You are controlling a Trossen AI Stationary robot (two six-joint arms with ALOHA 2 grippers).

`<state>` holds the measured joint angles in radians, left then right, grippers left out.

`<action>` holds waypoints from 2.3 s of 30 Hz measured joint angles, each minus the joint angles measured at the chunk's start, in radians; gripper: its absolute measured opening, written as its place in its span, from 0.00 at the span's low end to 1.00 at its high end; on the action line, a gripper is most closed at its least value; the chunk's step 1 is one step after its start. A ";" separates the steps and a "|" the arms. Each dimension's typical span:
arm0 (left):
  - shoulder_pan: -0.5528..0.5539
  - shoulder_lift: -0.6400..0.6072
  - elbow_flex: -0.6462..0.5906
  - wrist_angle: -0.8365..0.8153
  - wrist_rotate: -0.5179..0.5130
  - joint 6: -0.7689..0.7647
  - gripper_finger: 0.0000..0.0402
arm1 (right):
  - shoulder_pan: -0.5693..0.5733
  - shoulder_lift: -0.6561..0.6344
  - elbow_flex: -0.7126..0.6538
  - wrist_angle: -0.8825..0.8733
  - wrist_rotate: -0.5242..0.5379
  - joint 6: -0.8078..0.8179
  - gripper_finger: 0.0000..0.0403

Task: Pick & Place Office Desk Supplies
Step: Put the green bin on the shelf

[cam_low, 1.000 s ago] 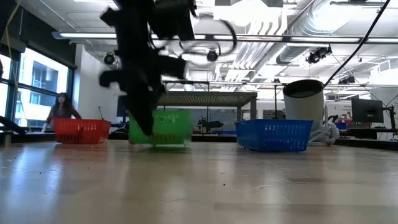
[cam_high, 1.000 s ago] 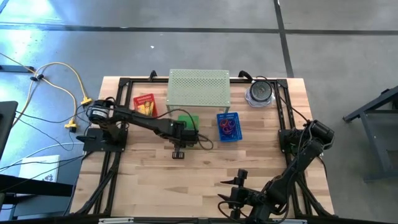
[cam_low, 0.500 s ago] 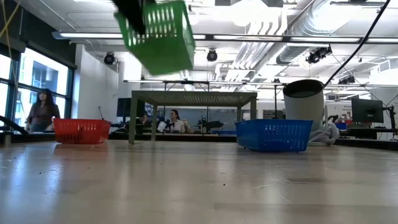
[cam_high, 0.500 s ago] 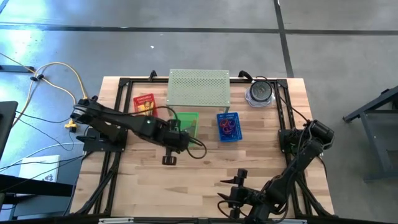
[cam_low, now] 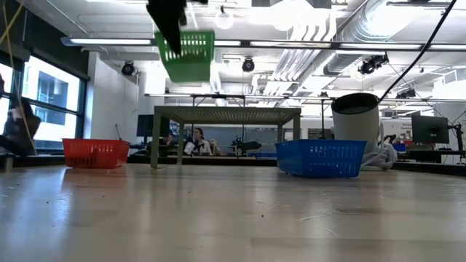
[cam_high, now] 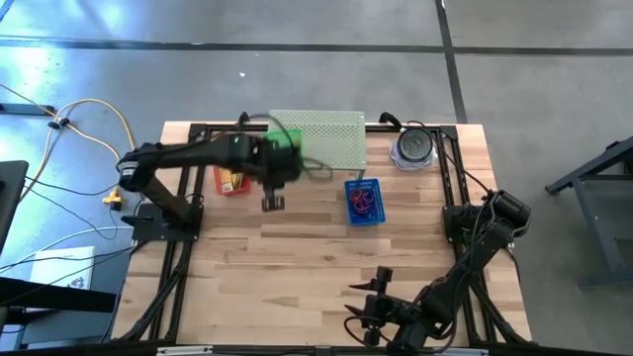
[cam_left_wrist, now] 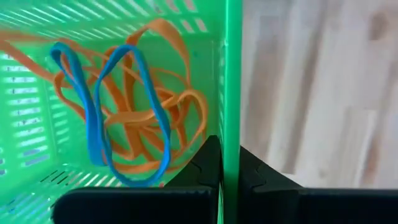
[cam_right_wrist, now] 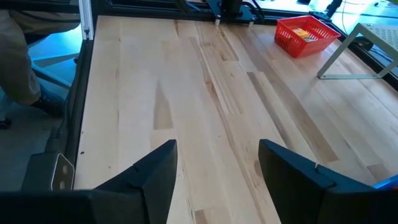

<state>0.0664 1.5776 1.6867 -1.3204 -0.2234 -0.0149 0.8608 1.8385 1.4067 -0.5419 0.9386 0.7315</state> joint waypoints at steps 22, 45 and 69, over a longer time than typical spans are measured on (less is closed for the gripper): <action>0.281 0.114 -0.010 0.083 0.114 0.361 0.00 | -0.019 0.000 0.000 -0.032 0.001 -0.017 0.53; 0.344 0.138 -0.024 0.065 0.137 0.318 0.01 | -0.033 0.000 0.000 -0.028 -0.030 -0.029 0.53; 0.287 0.138 -0.030 0.064 -0.004 0.266 0.32 | -0.033 0.000 0.000 -0.030 -0.030 -0.030 0.53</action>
<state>0.3531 1.7153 1.6566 -1.2560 -0.2271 0.2513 0.8280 1.8385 1.4063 -0.5715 0.9082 0.7017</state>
